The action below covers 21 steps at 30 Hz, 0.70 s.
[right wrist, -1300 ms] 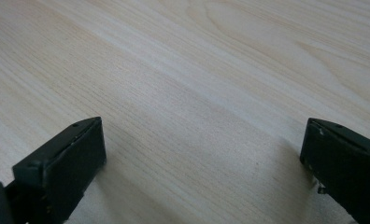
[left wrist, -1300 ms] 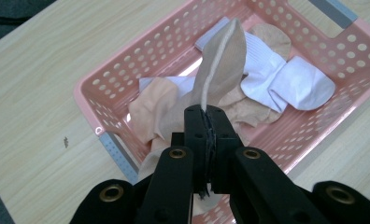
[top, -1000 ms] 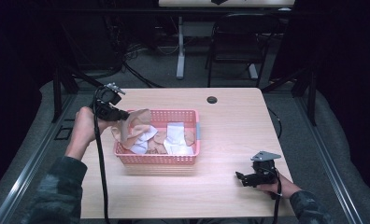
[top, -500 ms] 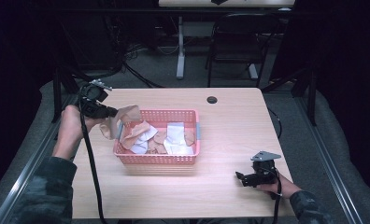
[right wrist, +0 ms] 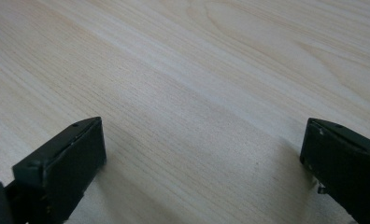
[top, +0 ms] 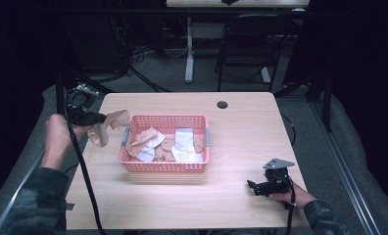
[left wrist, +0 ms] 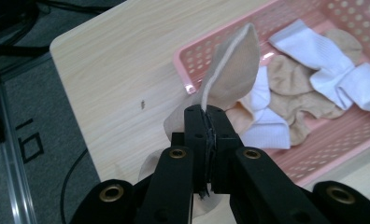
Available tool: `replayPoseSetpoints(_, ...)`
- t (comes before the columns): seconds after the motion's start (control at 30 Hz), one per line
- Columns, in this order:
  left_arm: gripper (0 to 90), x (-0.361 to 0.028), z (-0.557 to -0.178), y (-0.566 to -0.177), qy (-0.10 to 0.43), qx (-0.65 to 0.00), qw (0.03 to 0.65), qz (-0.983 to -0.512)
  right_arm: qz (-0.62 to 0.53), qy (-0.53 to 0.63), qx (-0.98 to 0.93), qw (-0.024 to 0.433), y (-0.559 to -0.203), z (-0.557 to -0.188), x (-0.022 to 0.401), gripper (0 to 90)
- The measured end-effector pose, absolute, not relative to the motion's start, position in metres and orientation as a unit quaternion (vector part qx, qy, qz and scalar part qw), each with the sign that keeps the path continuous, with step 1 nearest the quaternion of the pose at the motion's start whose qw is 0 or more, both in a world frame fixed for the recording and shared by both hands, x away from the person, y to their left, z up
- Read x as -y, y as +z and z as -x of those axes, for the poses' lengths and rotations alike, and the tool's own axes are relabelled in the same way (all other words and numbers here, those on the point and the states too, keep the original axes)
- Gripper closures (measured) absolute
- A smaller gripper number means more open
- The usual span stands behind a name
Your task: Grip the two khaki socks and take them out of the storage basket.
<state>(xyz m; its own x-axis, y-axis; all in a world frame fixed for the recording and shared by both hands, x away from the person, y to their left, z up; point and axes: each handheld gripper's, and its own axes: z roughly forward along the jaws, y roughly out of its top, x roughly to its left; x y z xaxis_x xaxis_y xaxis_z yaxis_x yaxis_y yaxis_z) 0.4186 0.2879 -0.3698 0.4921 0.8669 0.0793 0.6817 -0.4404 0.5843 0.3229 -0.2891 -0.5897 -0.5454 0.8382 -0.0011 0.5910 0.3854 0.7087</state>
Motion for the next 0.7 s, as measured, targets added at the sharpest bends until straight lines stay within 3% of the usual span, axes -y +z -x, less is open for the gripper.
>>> replayPoseSetpoints(0.7, 88.2, -0.324, -0.426, -0.416, 0.209, -0.533, 0.201, -0.795, -0.44, 0.337, -0.812, 0.184, -0.59, -0.323, 0.289, 0.0)
